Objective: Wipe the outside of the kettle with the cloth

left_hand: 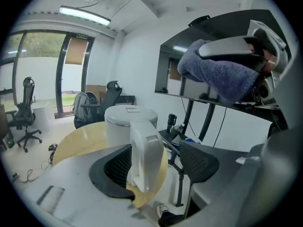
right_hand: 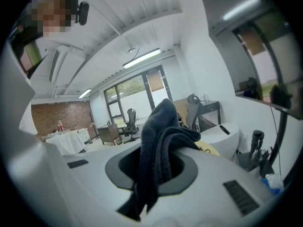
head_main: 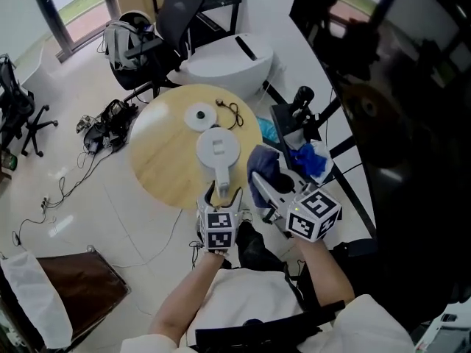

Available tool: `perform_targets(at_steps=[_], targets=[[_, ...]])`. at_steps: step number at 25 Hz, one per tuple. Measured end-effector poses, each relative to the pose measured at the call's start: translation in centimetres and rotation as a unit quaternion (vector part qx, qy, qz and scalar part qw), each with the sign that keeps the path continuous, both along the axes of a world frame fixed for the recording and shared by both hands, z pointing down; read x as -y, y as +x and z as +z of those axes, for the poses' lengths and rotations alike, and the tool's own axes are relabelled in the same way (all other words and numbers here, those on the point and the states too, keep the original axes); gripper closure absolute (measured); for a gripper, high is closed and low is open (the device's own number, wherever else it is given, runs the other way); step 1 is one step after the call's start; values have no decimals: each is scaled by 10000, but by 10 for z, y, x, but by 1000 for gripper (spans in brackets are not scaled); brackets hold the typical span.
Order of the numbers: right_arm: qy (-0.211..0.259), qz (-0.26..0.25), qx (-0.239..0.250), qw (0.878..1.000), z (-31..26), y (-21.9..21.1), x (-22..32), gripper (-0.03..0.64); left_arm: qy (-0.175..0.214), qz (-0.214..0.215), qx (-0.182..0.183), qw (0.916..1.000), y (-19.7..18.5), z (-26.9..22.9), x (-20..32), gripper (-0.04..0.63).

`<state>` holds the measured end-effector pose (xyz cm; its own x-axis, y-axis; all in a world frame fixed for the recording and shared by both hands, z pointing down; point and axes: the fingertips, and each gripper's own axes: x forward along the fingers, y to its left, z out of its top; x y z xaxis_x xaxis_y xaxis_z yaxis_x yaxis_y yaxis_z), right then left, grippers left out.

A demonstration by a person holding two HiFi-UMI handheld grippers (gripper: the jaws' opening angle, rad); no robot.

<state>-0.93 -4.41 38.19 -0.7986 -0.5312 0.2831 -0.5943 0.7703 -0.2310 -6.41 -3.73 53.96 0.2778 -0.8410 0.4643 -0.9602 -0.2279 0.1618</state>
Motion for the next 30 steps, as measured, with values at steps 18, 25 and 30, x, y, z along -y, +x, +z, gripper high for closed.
perform_targets(at_steps=[18, 25, 30], targets=[[652, -2441, -2746, 9278, 86, -62, 66, 554, 485, -838, 329, 9948, -5, -3, 14, 421], [123, -3388, -3262, 8824, 115, -83, 31, 554, 382, -774, 376, 9956, -8, -3, 15, 425], [103, -3778, -3316, 8644, 121, -116, 20, 554, 316, -745, 391, 9959, -12, -3, 13, 426]])
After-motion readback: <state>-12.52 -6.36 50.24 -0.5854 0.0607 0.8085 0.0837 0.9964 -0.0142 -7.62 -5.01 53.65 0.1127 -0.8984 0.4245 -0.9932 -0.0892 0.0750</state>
